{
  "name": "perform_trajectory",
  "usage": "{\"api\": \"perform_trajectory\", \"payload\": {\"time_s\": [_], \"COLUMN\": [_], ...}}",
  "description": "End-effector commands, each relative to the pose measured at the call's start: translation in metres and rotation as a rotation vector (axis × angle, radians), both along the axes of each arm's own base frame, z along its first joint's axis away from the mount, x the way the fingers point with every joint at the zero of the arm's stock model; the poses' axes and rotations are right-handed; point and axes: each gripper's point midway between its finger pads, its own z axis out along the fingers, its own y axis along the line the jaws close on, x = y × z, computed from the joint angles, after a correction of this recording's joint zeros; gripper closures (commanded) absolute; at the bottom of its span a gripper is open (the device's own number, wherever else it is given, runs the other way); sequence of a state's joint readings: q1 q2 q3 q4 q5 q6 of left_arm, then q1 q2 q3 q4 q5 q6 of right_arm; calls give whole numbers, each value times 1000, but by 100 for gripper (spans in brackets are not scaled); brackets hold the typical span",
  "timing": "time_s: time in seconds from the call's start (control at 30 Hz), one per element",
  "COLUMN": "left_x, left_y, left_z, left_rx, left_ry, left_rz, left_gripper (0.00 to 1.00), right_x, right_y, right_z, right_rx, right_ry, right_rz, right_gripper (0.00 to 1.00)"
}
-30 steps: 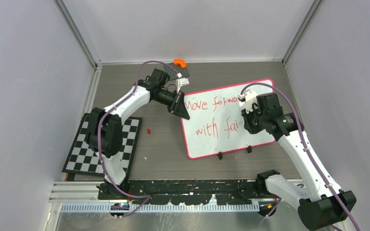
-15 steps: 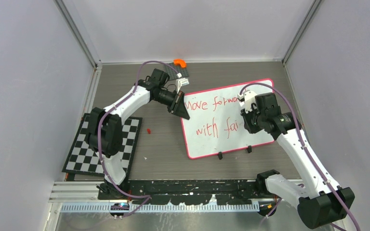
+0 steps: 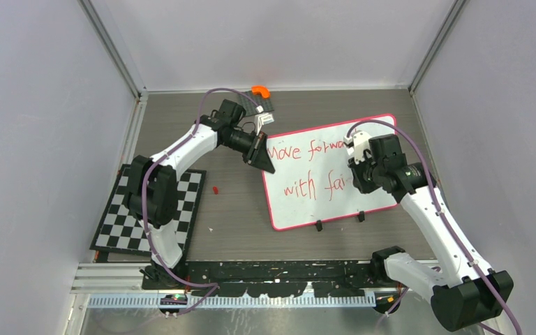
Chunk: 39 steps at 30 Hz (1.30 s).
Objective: Write a sentence on the whiteboard
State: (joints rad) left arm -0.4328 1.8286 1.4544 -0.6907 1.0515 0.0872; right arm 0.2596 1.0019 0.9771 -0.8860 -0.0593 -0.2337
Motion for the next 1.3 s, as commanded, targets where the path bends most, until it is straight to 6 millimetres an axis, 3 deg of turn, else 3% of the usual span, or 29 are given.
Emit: {"api": "perform_trajectory", "payload": {"time_s": [0.0, 0.2, 0.47, 0.67, 0.93, 1.27], "left_x": [12, 12, 12, 12, 12, 13], "left_y": [11, 10, 10, 10, 11, 10], "left_z": [-32, -32, -31, -33, -32, -34], "left_rx": [157, 155, 153, 156, 154, 154], "left_ry": [-9, -10, -12, -9, -12, -5], "left_rz": [65, 63, 60, 60, 59, 58], "left_gripper": [100, 100, 100, 100, 100, 100], "right_x": [17, 16, 9, 16, 26, 5], "right_y": [-11, -25, -2, 1, -4, -7], "right_z": [15, 23, 31, 40, 26, 5], "right_rx": [-46, -105, 0, 16, -24, -31], "right_ry": [-90, -124, -92, -125, -109, -39], "right_rz": [-39, -77, 7, 6, -14, -4], "right_gripper": [100, 100, 100, 100, 100, 100]}}
